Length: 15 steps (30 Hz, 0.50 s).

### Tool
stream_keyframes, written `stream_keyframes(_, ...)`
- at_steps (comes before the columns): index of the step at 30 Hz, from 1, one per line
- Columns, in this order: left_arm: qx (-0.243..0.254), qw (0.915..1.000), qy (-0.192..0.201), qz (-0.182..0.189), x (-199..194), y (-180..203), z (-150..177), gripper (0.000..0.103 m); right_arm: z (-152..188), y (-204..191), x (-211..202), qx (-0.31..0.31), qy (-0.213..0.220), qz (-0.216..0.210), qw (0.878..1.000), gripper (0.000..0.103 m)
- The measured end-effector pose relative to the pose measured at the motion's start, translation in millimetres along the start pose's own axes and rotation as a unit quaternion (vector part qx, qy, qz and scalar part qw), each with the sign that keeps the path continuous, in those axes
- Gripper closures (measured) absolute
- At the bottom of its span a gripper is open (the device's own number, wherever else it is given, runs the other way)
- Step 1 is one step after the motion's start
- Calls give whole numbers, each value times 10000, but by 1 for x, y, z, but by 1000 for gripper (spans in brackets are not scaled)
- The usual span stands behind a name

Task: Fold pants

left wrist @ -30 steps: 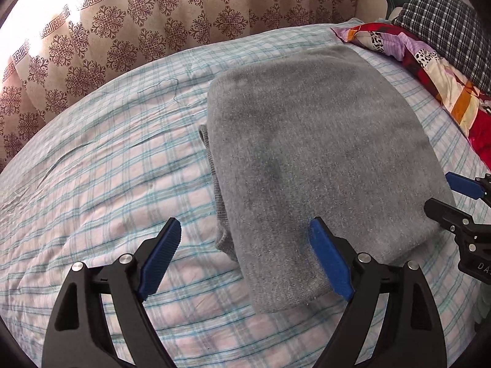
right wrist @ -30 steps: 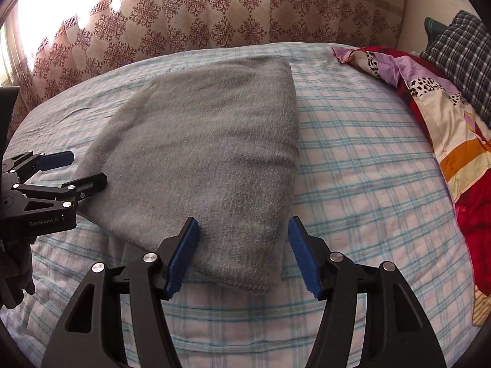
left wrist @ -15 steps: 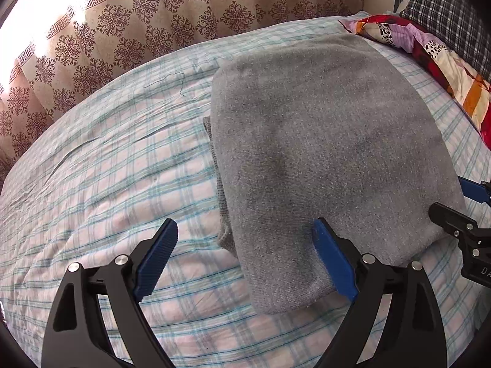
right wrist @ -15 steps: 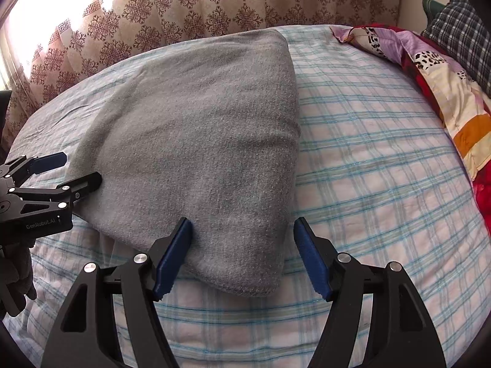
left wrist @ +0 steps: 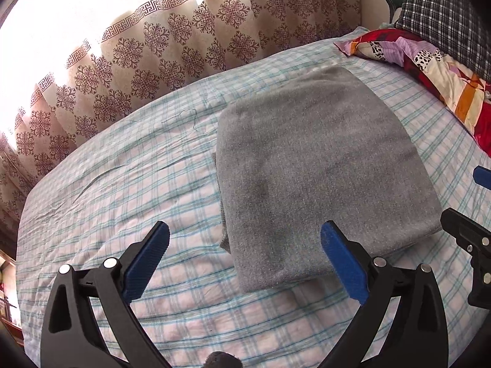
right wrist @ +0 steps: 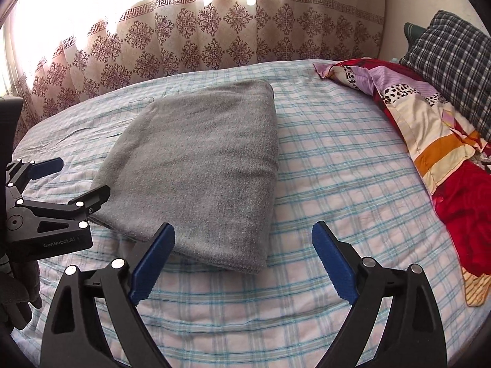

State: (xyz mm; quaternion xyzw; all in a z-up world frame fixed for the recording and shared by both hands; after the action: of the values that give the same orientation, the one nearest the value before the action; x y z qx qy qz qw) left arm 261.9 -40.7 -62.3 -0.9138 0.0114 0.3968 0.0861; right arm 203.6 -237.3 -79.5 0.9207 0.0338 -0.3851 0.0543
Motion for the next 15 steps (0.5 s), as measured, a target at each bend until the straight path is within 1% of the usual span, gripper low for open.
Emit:
stream_keyframes(1,-8,10000,53,-20,-4,0,-2,3,0,0,-1,-2,27,22,10000,13)
stream_keyframes(3,-60,9999,119,56,-10,1,-7,3,1,0,-3,-1,66,14,10000,13)
stream_keyframes(5,-117,9998,85,130,-14,2,-9,3,1,-1,-5,1,111,17,9999,13)
stream_keyframes(10,-60,9999,73,62,-17,6,-12,3,-4,-2,-13,-86,293,148,9994,13)
stream_keyframes(15,-51,9999,29,113,-17,9,-12,3,-6,-2,-17,-123,371,229,9990,13)
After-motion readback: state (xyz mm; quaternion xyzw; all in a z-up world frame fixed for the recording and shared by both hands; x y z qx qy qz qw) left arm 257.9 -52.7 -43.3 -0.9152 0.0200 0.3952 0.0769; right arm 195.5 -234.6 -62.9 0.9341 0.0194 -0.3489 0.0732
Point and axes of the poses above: each gripper's, at about its wrist camera, not at the fingertips, and x roughly the way its jaws point, y to its right, z to its underside, the point moved 6 cm from there along x, roughly the way its jaws point, and after that the axes turned 7 degrees about -x, right-handed, at the moved point
